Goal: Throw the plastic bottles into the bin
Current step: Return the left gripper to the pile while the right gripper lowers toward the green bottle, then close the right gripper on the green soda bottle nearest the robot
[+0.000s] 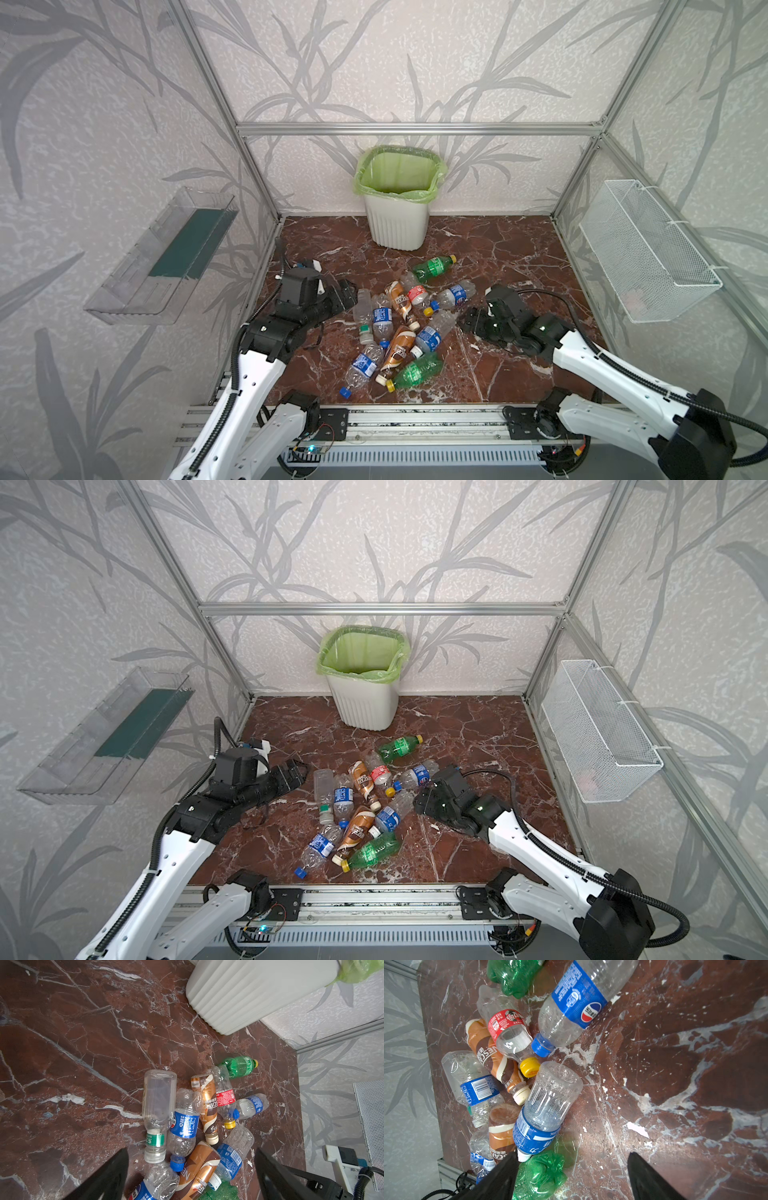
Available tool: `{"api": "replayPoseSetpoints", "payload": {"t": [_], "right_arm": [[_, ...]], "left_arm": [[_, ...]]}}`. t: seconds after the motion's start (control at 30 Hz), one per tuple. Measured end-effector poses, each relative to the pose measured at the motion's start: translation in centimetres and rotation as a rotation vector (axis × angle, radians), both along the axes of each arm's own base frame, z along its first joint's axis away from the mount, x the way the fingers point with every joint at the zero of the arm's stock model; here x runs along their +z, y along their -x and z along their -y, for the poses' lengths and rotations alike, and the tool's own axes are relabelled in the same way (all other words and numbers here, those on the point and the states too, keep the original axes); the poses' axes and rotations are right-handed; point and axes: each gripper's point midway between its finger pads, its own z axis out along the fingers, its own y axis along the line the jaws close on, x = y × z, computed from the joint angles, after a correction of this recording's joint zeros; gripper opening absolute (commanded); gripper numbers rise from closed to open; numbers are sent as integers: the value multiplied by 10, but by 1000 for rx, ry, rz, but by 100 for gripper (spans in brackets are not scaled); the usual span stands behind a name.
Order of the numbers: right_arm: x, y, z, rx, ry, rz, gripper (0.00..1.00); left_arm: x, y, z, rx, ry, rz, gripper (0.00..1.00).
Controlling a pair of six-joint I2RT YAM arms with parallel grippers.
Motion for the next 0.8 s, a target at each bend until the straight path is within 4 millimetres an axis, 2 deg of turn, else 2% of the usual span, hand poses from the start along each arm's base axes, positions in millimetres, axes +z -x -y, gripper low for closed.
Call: {"api": "replayPoseSetpoints", "payload": {"t": [0.27, 0.43, 0.6, 0.8], "right_arm": [[-10, 15, -19, 14, -31, -69, 82], [-14, 29, -30, -5, -52, -109, 84], [-17, 49, -43, -71, -84, -164, 85], [-32, 78, -57, -155, -123, -245, 85]], "left_arm": [[-35, 7, -2, 23, 8, -76, 92], [-46, 11, -3, 33, 11, -100, 92], [-58, 15, -4, 37, 8, -128, 92], [-68, 18, -5, 38, 3, -148, 92]]}}
